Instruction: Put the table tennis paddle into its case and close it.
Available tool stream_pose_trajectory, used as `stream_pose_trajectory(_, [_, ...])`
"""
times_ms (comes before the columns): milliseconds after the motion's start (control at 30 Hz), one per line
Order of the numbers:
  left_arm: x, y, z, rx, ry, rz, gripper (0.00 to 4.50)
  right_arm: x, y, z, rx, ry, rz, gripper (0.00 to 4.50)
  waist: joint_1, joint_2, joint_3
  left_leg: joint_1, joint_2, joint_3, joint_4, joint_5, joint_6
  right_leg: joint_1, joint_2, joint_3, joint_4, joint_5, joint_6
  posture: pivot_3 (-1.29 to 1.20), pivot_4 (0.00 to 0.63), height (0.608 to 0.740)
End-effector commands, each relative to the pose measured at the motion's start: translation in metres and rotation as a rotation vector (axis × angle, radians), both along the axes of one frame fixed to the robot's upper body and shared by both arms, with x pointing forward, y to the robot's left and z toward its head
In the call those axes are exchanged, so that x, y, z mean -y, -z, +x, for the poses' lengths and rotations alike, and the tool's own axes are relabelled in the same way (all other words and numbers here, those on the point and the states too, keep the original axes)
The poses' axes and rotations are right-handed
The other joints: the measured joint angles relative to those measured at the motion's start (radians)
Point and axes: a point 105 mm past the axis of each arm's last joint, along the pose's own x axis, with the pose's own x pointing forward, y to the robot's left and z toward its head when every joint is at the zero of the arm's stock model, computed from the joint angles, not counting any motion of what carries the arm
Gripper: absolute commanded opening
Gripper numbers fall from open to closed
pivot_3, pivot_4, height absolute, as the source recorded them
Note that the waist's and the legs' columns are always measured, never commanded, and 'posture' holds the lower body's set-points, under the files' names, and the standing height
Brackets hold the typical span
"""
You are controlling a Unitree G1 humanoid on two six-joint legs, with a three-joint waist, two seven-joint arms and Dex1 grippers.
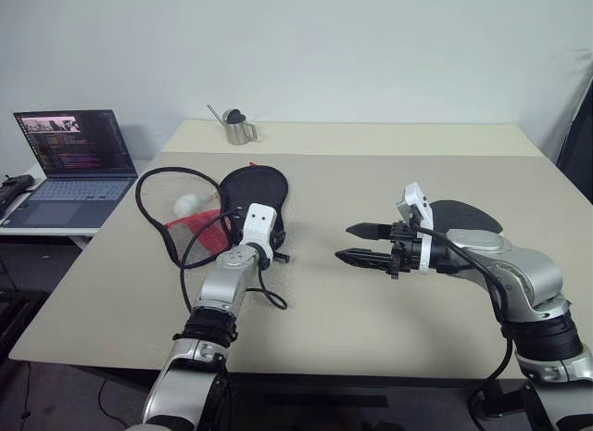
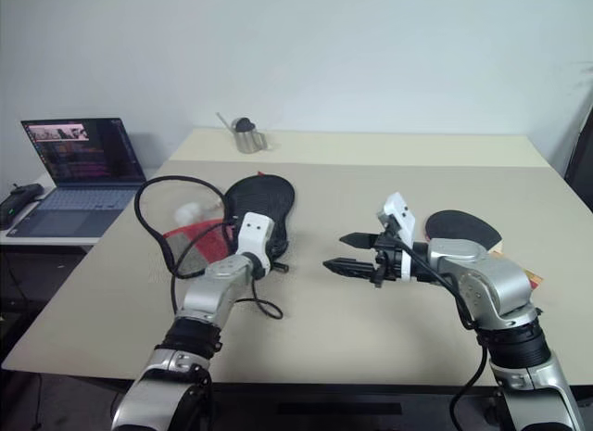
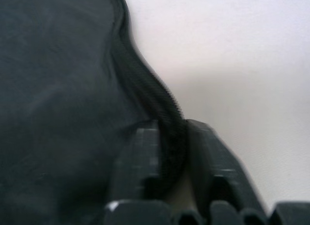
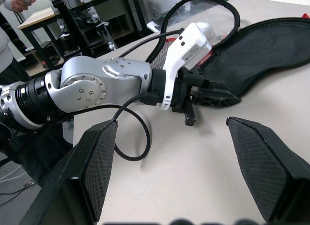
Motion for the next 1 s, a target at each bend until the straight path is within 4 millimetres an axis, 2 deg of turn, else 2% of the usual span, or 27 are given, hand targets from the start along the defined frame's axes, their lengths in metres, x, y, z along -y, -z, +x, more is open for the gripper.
stream_pose_trajectory(33, [-0.001,0.004,-0.004,-0.013,0.004,0.003,0.04,-0.001,-0.015,-0.002,0.059,-0.009,0.016,3.92,0.0,0.0,0.0,0.0,0.0,0.0,0.0,0.0,0.0,0.0,0.0,0.0,0.0,0.0,0.0,0.0,0.15,0.74])
stream_pose_trajectory(133, [0.01,-0.001,-0.01,0.013,0.104,0.005,0.04,0.0,-0.015,-0.001,0.061,-0.002,0.014,3.92,-0.001,0.0,0.0,0.0,0.0,0.0,0.0,0.0,0.0,0.0,0.0,0.0,0.0,0.0,0.0,0.0,0.15,0.74])
stream_pose_trajectory(233, [0.046,-0.007,-0.033,0.051,0.396,0.067,0.04,0.006,-0.015,0.001,0.064,0.019,0.006,3.92,0.0,0.0,0.0,0.0,0.0,0.0,0.0,0.0,0.0,0.0,0.0,0.0,0.0,0.0,0.0,0.0,0.15,0.74])
stream_pose_trajectory(333, [0.071,-0.005,-0.055,0.036,0.615,0.121,0.04,0.016,-0.016,0.002,0.067,0.046,-0.006,3.92,0.009,0.0,0.0,-0.001,-0.001,0.0,0.0,0.0,0.0,0.0,-0.001,-0.001,-0.001,0.0,0.0,0.0,0.15,0.74])
stream_pose_trajectory(500, [0.098,0.002,-0.075,0.004,0.816,0.153,0.04,0.035,-0.02,0.005,0.079,0.118,-0.019,3.92,0.011,0.0,0.0,-0.001,-0.001,-0.001,0.0,0.0,0.0,0.001,-0.001,-0.001,-0.001,0.0,0.0,0.0,0.15,0.74])
stream_pose_trajectory(700, [0.124,0.002,-0.071,0.014,0.844,0.14,0.04,0.055,-0.023,0.005,0.094,0.204,-0.033,3.92,0.009,0.0,0.0,-0.001,-0.001,0.0,0.001,0.0,0.001,0.001,-0.001,-0.001,-0.001,0.0,0.0,0.0,0.15,0.74])
stream_pose_trajectory(900, [0.155,-0.005,-0.067,0.054,0.827,0.083,0.04,0.057,-0.022,0.003,0.096,0.238,-0.027,3.92,0.008,0.0,0.0,-0.001,-0.001,0.0,0.001,0.0,0.001,0.001,-0.001,-0.001,-0.001,0.0,0.001,0.0,0.15,0.74])
stream_pose_trajectory(1000, [0.161,-0.006,-0.066,0.061,0.814,0.06,0.04,0.057,-0.021,0.002,0.094,0.244,-0.027,3.92,0.006,0.0,0.0,-0.001,-0.001,0.001,0.001,0.0,0.001,0.001,-0.001,-0.001,-0.001,0.0,0.001,0.0,0.15,0.74])
